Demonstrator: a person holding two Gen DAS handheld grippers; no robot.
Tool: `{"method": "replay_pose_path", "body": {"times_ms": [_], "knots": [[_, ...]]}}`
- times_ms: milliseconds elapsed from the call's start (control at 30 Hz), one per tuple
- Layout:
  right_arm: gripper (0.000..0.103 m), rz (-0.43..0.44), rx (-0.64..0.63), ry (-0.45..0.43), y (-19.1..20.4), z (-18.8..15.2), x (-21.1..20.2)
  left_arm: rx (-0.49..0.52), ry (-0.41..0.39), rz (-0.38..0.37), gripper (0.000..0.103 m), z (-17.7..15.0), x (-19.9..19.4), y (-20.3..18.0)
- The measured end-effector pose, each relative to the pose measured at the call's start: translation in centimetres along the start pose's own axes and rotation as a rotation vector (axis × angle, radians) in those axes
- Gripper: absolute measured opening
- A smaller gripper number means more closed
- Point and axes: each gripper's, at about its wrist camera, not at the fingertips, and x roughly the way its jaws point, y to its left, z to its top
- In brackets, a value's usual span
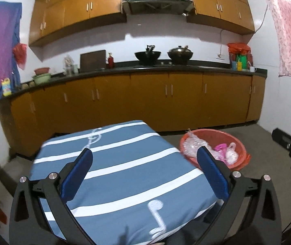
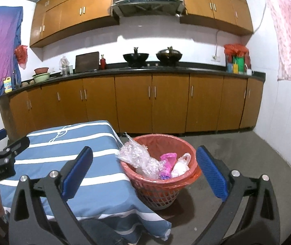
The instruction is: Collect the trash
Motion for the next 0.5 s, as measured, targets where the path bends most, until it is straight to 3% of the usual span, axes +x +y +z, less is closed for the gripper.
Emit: {"method": "replay_pose_path", "body": {"times_ms": [500], "knots": [[0.099,-0.032,-0.069,-0.076,4.3,-1.2,-4.1,-0.034,-0.029,0.047,0.101,-2.6,-4.0,2.4]]}}
